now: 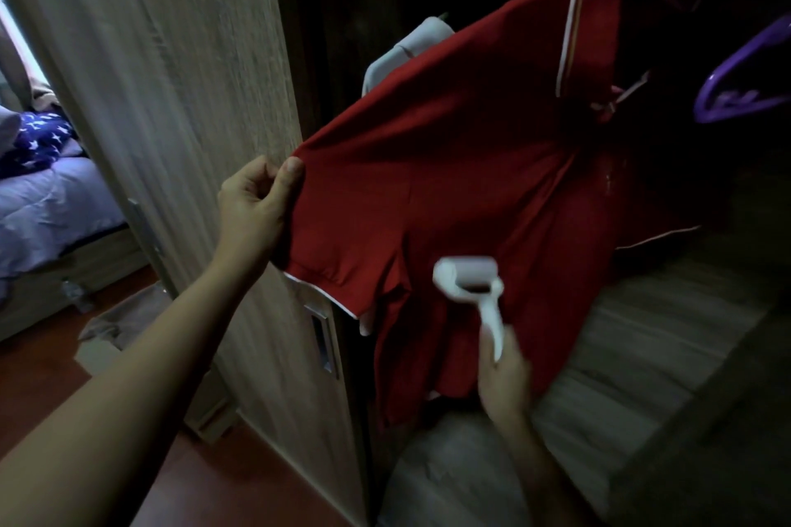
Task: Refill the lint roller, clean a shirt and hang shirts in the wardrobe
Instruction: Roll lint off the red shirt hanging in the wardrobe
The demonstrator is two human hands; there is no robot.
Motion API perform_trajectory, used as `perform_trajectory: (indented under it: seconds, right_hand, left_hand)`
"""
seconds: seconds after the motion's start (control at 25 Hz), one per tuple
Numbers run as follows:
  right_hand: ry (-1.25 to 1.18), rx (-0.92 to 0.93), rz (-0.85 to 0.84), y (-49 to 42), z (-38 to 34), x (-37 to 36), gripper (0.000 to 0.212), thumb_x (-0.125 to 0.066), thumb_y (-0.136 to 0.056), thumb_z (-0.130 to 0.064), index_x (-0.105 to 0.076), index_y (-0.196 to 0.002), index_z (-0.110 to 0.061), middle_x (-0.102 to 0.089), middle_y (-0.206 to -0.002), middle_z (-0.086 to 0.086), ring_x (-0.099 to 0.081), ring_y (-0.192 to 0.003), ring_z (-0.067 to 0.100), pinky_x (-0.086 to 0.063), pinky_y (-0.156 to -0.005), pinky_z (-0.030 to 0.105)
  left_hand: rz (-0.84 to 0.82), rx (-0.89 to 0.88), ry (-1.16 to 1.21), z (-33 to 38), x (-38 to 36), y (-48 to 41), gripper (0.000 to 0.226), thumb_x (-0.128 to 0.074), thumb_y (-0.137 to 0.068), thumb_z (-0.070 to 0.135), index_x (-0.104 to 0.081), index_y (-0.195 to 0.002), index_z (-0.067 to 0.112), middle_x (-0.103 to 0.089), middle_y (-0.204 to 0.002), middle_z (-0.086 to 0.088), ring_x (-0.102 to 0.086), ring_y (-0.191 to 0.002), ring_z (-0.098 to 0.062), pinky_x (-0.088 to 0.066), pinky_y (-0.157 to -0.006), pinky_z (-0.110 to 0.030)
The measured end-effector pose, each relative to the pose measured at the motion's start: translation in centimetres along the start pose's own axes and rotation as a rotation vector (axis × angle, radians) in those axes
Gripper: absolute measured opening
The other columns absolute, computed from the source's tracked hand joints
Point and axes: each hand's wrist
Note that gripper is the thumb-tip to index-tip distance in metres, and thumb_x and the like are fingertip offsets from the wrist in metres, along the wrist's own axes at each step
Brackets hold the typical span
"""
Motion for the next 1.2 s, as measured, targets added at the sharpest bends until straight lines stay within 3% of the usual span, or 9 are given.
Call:
perform_trajectory:
  seconds: [0.04,0.12,0.24,0.44,0.6,0.68,0.84,1.04,1.2]
  right_hand:
    - [-0.033,0.1,0.061,-2.3,-3.3,1.2,0.03,-0.047,-0.094,-0.032,-0.057,-0.089,-0.004,-0.06,-0.062,0.006,-0.061,-0.058,0.027,-0.035,-0.054,0.025]
    - [-0.082,0.328,0.181,-5.9,-9.8,3.4,0.021,-0.045,-0.093,-0.026,-0.051,-0.084,-0.007,-0.046,-0.056,-0.012,-0.049,-0.047,0.001,-0.029,-0.044,0.014]
    - [-0.138,0.439,0.218,-7.2,-14.2,4.2,0.016,-0.046,-0.095,-0.025,-0.045,-0.084,-0.012,-0.041,-0.055,-0.013,-0.049,-0.047,-0.006,-0.03,-0.042,0.007]
    - [-0.073,0.306,0.083,-3.1,-6.5,-0.2,0.039,-0.041,-0.09,-0.044,-0.051,-0.087,-0.007,-0.054,-0.057,0.006,-0.053,-0.046,0.021,-0.03,-0.04,0.017]
    - [0.134,0.177,-0.047,0.3,0.8,-3.4,0.028,-0.054,-0.091,-0.029,-0.055,-0.091,-0.001,-0.063,-0.061,0.023,-0.061,-0.052,0.038,-0.031,-0.045,0.027]
    - [0.275,0.098,-0.134,1.8,4.4,-4.7,0.024,-0.057,-0.09,-0.024,-0.056,-0.092,0.0,-0.064,-0.063,0.026,-0.063,-0.055,0.041,-0.039,-0.046,0.034]
    - [0.48,-0.138,-0.358,3.9,8.4,-5.5,0.035,-0.047,-0.093,-0.037,-0.056,-0.105,-0.005,-0.069,-0.083,0.022,-0.066,-0.078,0.037,-0.049,-0.064,0.036]
    - [0.143,0.003,-0.128,1.1,0.0,-3.2,0.023,-0.051,-0.093,-0.027,-0.054,-0.089,-0.004,-0.061,-0.061,0.016,-0.063,-0.058,0.036,-0.035,-0.046,0.027]
    - [-0.107,0.275,0.077,-3.4,-11.7,0.7,0.017,-0.046,-0.096,-0.022,-0.044,-0.082,-0.013,-0.044,-0.054,-0.008,-0.048,-0.044,0.001,-0.03,-0.04,0.01]
  left_hand:
    - [0.002,0.002,0.004,0.0,-0.1,0.1,0.04,-0.055,-0.082,0.05,-0.04,-0.057,0.023,-0.038,-0.055,0.0,-0.034,-0.052,-0.005,-0.03,-0.049,-0.023]
    - [0.007,0.011,0.017,0.1,-0.1,0.2,0.039,-0.056,-0.082,0.048,-0.041,-0.058,0.022,-0.04,-0.055,-0.001,-0.037,-0.053,-0.007,-0.032,-0.049,-0.023]
    - [-0.006,0.02,0.021,0.1,0.0,0.1,0.039,-0.057,-0.083,0.047,-0.042,-0.058,0.021,-0.042,-0.056,0.0,-0.037,-0.052,-0.003,-0.033,-0.049,-0.022]
    - [-0.023,0.041,0.036,0.2,0.1,0.1,0.041,-0.057,-0.08,0.052,-0.042,-0.058,0.022,-0.04,-0.055,0.0,-0.036,-0.053,-0.007,-0.031,-0.05,-0.025]
    - [-0.015,0.038,0.028,0.3,0.1,0.1,0.041,-0.057,-0.08,0.051,-0.04,-0.057,0.022,-0.04,-0.055,0.001,-0.036,-0.053,-0.006,-0.032,-0.051,-0.024]
    - [-0.017,0.035,0.021,0.2,0.1,-0.1,0.04,-0.057,-0.08,0.05,-0.039,-0.057,0.022,-0.038,-0.055,0.002,-0.035,-0.052,-0.003,-0.031,-0.05,-0.023]
    - [-0.032,0.022,0.012,0.0,0.1,-0.2,0.041,-0.057,-0.08,0.052,-0.04,-0.057,0.022,-0.038,-0.056,0.003,-0.034,-0.053,-0.003,-0.031,-0.05,-0.021]
    - [-0.029,0.03,0.018,0.0,0.2,-0.3,0.042,-0.057,-0.079,0.052,-0.041,-0.057,0.021,-0.039,-0.056,0.001,-0.035,-0.054,-0.007,-0.031,-0.051,-0.024]
    - [-0.023,0.037,0.039,0.0,0.0,-0.1,0.042,-0.058,-0.078,0.052,-0.041,-0.057,0.02,-0.039,-0.057,-0.006,-0.034,-0.055,-0.014,-0.029,-0.051,-0.027]
Point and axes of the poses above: each hand's wrist, its own y-axis away from the middle knuckle, its own x-axis out of the back of the hand, z = x × y
